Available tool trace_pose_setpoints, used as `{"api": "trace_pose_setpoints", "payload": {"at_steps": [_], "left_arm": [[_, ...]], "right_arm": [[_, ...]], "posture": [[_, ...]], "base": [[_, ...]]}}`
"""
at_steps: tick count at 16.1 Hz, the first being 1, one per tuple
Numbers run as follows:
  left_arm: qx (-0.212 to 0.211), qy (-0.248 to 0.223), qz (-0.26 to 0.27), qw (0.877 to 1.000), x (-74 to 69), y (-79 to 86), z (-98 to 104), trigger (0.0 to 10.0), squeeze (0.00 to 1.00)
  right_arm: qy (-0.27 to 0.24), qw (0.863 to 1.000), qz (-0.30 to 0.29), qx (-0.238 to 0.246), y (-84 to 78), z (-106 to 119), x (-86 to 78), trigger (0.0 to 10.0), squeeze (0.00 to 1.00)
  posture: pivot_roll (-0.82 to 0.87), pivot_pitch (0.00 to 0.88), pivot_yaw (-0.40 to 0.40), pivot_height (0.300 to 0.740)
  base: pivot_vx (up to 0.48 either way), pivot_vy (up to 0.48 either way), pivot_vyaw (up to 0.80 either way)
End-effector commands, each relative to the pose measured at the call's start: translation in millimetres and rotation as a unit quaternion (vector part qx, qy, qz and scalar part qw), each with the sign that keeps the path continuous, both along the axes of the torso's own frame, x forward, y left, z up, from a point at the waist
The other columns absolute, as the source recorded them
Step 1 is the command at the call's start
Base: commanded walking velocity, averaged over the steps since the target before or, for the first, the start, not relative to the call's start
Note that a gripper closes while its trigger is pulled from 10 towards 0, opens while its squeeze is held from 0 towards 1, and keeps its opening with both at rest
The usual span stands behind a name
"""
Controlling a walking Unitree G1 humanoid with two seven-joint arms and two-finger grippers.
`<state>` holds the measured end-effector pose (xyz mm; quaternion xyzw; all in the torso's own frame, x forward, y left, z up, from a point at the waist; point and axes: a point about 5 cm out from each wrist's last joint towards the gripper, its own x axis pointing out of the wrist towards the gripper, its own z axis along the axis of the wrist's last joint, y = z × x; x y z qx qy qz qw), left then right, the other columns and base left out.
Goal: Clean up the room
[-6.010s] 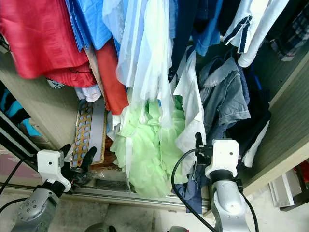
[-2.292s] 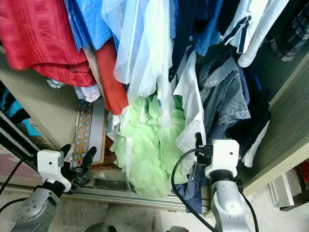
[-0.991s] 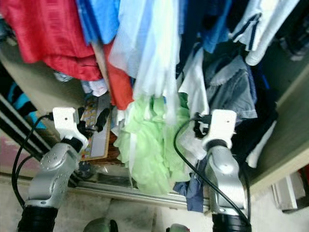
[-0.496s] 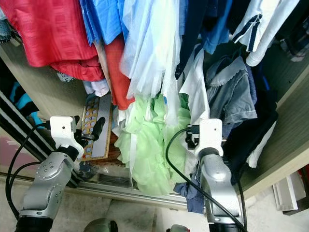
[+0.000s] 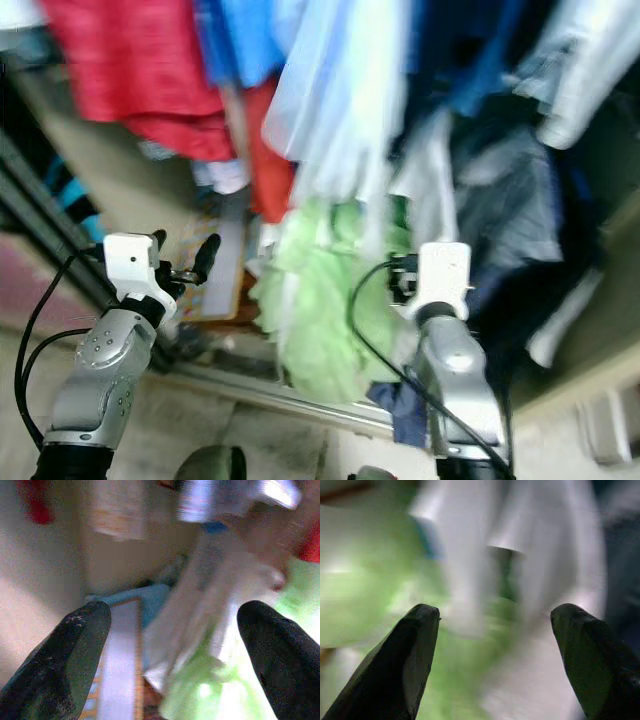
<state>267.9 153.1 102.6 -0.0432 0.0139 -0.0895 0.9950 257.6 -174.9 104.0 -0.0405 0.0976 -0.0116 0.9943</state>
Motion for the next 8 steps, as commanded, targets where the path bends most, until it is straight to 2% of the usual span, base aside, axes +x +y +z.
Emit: {"api": "trace_pose_setpoints", "payload": {"at_steps": [1,2,8], "left_arm": [[0.005,-0.002,0.004,1.000,0.7,1.3,2.1,10.0,0.00],[-0.005,0.005,0.002,1.000,0.5,0.0,0.8,10.0,0.00],[0.003,-0.008,0.000,1.000,3.0,-2.3,2.9,10.0,0.00]], "right_arm": [[-0.015,1.000,0.009,0.002,1.8,6.1,1.9,10.0,0.00],[-0.016,1.000,0.011,-0.002,1.7,6.7,2.5,10.0,0.00],[-0.017,1.000,0.025,-0.003,5.8,6.3,5.2,10.0,0.00]], "posture": [[0.00,0.000,0.015,0.740],[0.00,0.000,0.011,0.740],[0.00,0.000,0.008,0.740]], "base": [[0.000,0.000,0.80],[0.000,0.000,0.80],[0.000,0.000,0.80]]}}
